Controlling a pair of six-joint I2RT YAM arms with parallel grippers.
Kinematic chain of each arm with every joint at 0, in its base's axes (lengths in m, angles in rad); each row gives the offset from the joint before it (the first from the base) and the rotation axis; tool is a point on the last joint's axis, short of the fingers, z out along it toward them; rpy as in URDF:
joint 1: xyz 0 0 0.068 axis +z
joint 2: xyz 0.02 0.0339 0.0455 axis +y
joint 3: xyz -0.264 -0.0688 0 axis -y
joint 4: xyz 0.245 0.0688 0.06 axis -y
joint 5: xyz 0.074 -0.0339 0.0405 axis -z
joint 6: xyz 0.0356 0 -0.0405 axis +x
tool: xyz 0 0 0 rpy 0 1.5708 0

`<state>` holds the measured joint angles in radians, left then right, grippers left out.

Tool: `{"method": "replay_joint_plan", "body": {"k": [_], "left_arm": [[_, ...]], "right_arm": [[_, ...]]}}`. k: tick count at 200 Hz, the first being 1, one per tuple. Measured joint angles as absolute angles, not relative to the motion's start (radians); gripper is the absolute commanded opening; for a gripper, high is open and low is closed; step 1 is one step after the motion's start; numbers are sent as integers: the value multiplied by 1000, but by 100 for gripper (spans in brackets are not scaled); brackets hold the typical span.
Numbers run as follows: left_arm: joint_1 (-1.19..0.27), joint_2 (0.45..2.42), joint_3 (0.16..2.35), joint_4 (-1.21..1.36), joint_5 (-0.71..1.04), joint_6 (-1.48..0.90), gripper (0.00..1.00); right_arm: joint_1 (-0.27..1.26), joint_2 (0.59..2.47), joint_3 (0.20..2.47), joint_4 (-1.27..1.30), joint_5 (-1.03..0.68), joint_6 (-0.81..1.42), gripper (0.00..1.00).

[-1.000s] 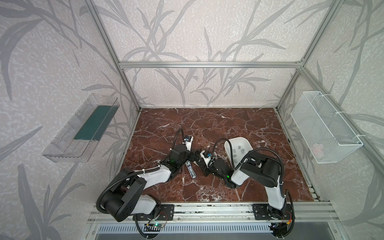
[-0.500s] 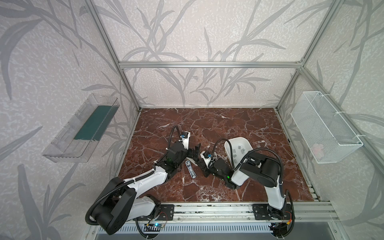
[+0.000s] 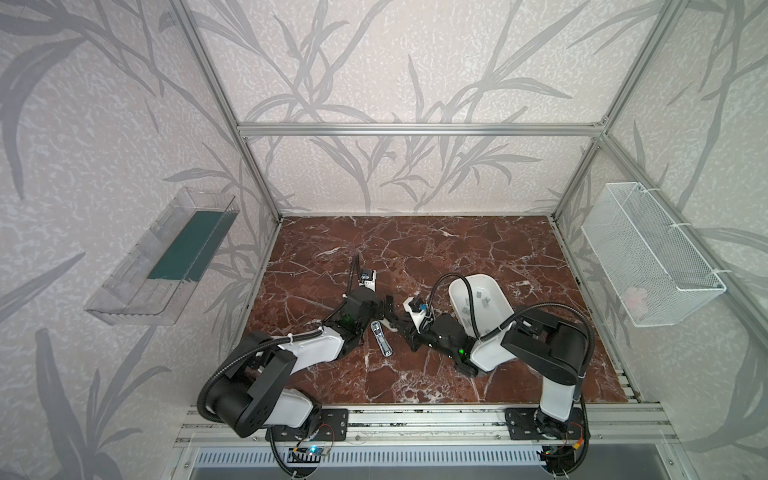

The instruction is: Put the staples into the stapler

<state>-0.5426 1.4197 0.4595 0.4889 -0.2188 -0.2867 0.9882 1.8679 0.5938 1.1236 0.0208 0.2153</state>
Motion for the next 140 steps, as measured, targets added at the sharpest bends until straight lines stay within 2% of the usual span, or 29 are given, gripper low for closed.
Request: {"method": "replay_joint_plan", "body": {"k": [64, 140], "left_arm": [[-507, 1463, 463, 502, -265, -321, 99], [-490, 1521, 463, 532, -260, -345, 99]], "right_arm": [[990, 1863, 735, 891, 36, 198, 29], [990, 1898, 772, 873, 43, 190, 25]]}}
